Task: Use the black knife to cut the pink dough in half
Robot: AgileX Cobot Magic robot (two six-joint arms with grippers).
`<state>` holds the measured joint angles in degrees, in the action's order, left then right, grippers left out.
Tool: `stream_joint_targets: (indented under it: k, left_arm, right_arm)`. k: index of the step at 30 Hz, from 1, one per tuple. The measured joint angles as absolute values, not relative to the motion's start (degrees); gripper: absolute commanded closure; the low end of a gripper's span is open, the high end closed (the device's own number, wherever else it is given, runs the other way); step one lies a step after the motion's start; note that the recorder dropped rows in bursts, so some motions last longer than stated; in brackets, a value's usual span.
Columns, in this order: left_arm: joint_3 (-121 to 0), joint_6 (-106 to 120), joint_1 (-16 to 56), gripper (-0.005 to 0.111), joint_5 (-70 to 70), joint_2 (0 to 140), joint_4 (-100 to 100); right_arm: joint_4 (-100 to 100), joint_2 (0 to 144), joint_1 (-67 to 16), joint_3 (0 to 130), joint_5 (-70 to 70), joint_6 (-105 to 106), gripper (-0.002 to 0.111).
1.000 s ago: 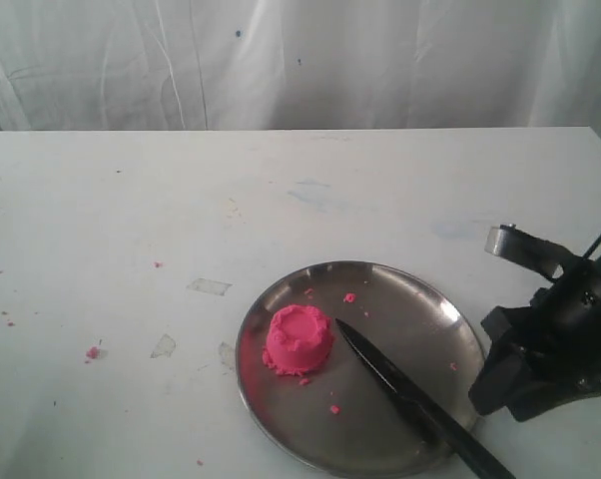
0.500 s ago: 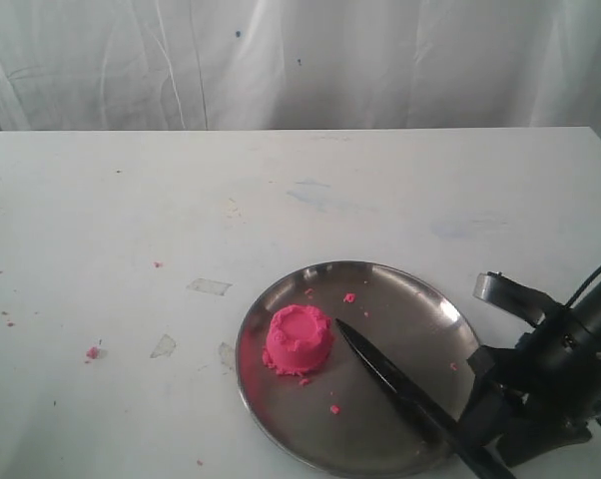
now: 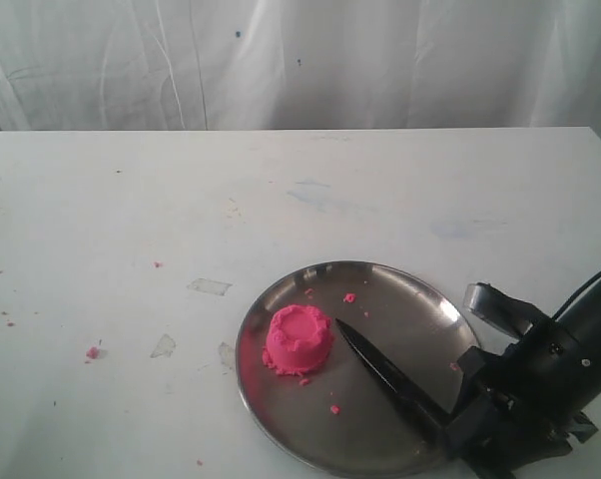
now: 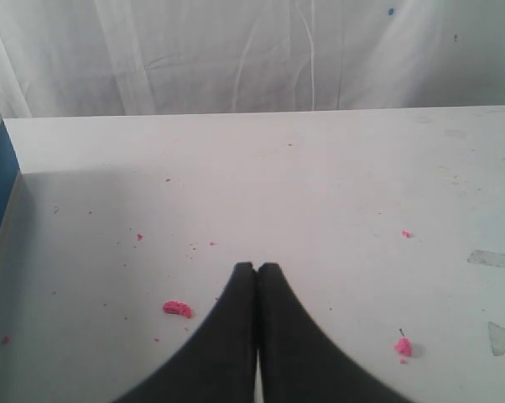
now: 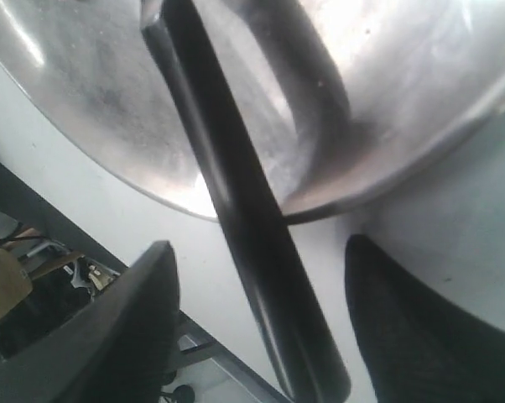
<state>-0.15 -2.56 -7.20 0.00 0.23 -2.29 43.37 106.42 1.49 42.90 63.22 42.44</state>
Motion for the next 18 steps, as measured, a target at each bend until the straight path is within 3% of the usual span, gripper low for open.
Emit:
stream_joint_targets:
  k: [6,14,18]
  left_arm:
    - [-0.15,-2.56,-7.2,0.107,0.0,0.23,-2.29]
    - [-0.15,-2.56,-7.2,0.107,0.0,0.23,-2.29]
    - [-0.15,-2.56,-7.2,0.107,0.0,0.23,-2.29]
  right_arm:
    - [43.65,106.44,1.49,42.39,63.37,42.78,0.055]
    - [42.66,106.63,1.49,41.69,61.42,43.05,0.101]
    - [42.18,106.88,1.49,41.69,60.91,43.05,0.108]
